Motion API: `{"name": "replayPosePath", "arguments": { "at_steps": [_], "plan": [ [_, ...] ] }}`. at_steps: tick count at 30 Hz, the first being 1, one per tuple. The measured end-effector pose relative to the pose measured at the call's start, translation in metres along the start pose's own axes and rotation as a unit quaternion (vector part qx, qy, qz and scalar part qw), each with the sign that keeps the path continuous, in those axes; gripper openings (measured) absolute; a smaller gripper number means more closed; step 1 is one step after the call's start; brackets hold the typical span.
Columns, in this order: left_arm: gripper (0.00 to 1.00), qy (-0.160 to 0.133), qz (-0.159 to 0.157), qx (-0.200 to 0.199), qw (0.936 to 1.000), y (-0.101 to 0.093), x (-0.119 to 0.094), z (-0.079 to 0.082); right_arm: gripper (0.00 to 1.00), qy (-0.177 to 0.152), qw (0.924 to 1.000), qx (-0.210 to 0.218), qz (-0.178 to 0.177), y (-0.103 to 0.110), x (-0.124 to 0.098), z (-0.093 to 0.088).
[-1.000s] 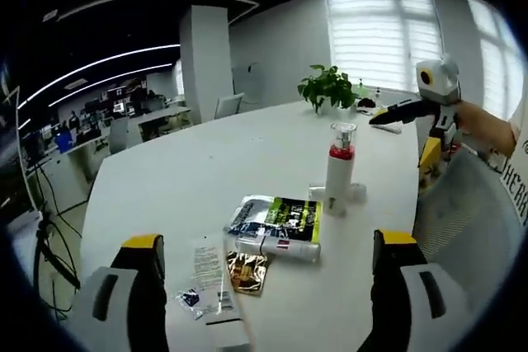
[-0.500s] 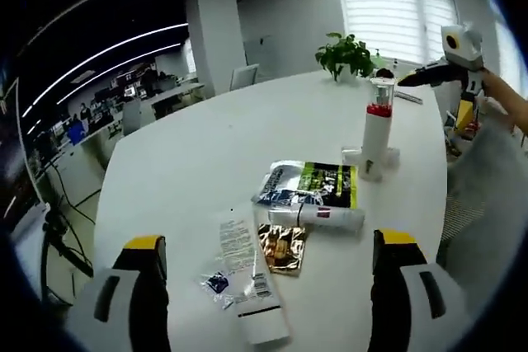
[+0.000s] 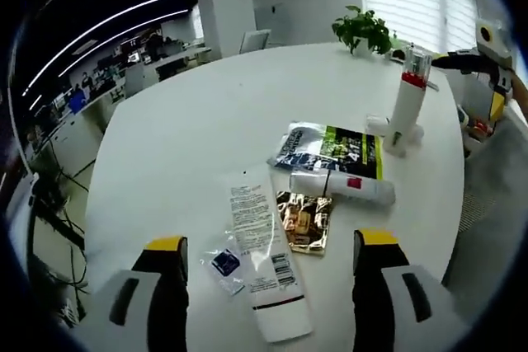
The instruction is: Arrange the skincare products in the storage area until every visible bottle or jar stands upright without overlapping.
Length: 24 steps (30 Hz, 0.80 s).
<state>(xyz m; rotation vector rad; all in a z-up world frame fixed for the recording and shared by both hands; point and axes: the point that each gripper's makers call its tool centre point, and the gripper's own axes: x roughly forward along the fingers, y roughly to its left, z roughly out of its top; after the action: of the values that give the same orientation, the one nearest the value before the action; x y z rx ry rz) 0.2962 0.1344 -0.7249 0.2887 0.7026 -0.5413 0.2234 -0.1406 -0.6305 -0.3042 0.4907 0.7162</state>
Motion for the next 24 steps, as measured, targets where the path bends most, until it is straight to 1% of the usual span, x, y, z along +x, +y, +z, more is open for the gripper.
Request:
{"name": "replayPosePath", "arguments": {
  "at_steps": [1,3,6,10,11,12,14,16,19,24],
  "plan": [
    [0.71,0.010,-0.003,-0.003,0.9999,-0.001,0.002,-0.003,1.00,0.001,1.0000,0.001,0.000,0.000,0.000,0.000],
    [0.65,0.020,-0.007,-0.010,0.9997,-0.003,0.006,-0.008,1.00,0.001,1.0000,0.002,0.000,-0.001,0.000,0.000],
    [0.63,0.035,-0.009,-0.007,0.9993,-0.006,0.011,-0.013,1.00,0.001,1.0000,0.006,-0.001,-0.002,0.001,0.000],
    [0.57,0.050,-0.003,-0.005,0.9987,0.001,0.019,-0.017,1.00,0.004,1.0000,0.006,-0.002,-0.004,0.002,-0.002],
    [0.54,0.053,0.000,-0.007,0.9986,0.002,0.019,-0.018,1.00,0.005,1.0000,0.006,-0.003,-0.004,0.003,-0.002],
    [0.51,0.055,0.012,-0.014,0.9983,0.005,0.017,-0.019,1.00,0.005,1.0000,0.006,-0.003,-0.005,0.003,-0.002],
    [0.47,0.064,0.012,-0.009,0.9978,0.007,0.020,-0.021,1.00,0.005,0.9999,0.008,-0.003,-0.006,0.003,-0.002],
    [0.47,0.071,0.007,-0.012,0.9974,0.003,0.019,-0.023,1.00,0.005,0.9999,0.011,-0.002,-0.005,0.003,-0.002],
    [0.44,0.076,0.006,-0.012,0.9970,-0.002,0.018,-0.022,1.00,0.008,0.9999,0.012,-0.002,-0.005,0.004,-0.005],
    [0.40,0.085,0.004,-0.009,0.9963,0.001,0.025,-0.019,1.00,0.005,0.9998,0.020,-0.001,-0.005,0.004,-0.005]
  ]
}}
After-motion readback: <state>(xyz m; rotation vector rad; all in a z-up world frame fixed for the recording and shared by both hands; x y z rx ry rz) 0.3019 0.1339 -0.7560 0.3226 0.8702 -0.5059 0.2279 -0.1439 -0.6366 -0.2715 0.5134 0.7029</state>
